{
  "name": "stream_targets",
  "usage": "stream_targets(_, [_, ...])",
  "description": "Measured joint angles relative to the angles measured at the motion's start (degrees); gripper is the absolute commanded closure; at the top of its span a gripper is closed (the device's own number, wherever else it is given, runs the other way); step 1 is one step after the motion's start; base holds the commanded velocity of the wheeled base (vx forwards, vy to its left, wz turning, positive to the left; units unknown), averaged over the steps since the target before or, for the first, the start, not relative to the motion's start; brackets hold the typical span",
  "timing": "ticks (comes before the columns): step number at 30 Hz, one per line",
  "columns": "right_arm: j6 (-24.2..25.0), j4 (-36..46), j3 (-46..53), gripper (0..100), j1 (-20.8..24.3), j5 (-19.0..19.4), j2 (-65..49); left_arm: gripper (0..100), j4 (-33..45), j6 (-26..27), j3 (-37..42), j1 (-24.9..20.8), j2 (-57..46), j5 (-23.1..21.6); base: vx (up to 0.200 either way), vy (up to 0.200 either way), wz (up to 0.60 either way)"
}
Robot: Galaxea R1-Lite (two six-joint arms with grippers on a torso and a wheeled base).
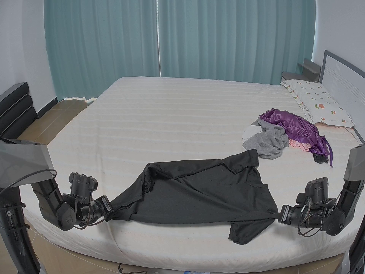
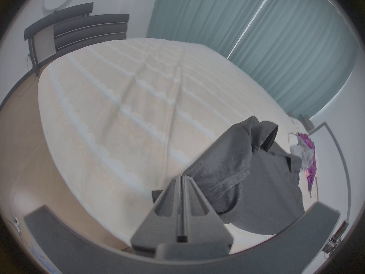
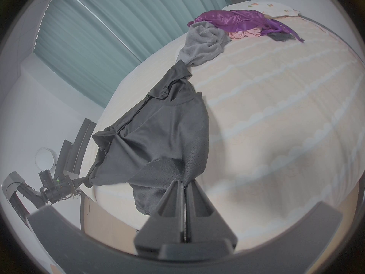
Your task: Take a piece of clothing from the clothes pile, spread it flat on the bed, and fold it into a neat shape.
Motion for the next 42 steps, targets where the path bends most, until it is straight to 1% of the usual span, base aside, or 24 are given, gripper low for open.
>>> stream_targets(6, [-1.8, 0.6, 3.3, 100, -1.7, 0.3, -4.3, 100, 4.3, 1.5, 1.4, -0.1, -3.0, 0.2, 0.000, 0.000, 0.00])
stream_targets(11, [-2.7, 2.0, 4.4, 100, -2.0, 0.2, -6.4, 100, 10.5, 2.4, 1.8, -0.4, -5.7, 0.2, 0.000, 0.000, 0.00])
stream_targets(15, [-3.6, 2.2, 4.1, 100, -2.0, 0.2, -5.2, 100, 11.1, 2.6, 1.7, -0.8, -6.5, 0.1, 0.000, 0.000, 0.00])
stream_targets(19, [-3.9, 2.7, 1.8, 100, -2.0, 0.1, -3.2, 100, 11.1, 2.4, 1.4, -1.5, -5.7, -0.2, 0.000, 0.000, 0.00])
stream_targets(20, [-3.9, 2.8, 1.2, 100, -1.8, 0.1, -2.6, 0, 11.1, 2.4, 1.3, -1.7, -5.3, -0.2, 0.000, 0.000, 0.00])
stream_targets(21, [-3.9, 2.9, 0.9, 0, -1.7, 0.1, -2.0, 0, 11.0, 2.3, 1.2, -1.9, -4.9, -0.3, 0.000, 0.000, 0.00])
stream_targets(30, [-2.7, 0.1, 0.0, 0, -1.0, 0.3, 2.9, 0, 7.8, 2.0, 1.0, -2.4, -2.2, -0.4, 0.000, 0.000, 0.00])
stream_targets(34, [-0.5, -2.9, 0.3, 0, -1.3, 0.2, 3.3, 0, 6.1, 1.9, 1.3, -2.5, -2.0, -0.7, 0.000, 0.000, 0.00])
stream_targets(37, [2.0, -5.0, 0.6, 0, -1.5, 0.0, 3.1, 0, 3.9, -0.1, 1.1, -2.3, -2.2, -0.9, 0.000, 0.000, 0.00])
stream_targets(39, [2.4, -5.6, 0.9, 0, -1.6, 0.0, 3.0, 0, 2.3, -1.6, 0.9, -2.3, -2.4, -1.0, 0.000, 0.000, 0.00])
stream_targets(42, [2.6, -6.5, 1.1, 0, -1.5, -0.2, 2.8, 0, 1.3, -2.3, 0.8, -2.3, -2.4, -1.0, 0.000, 0.000, 0.00])
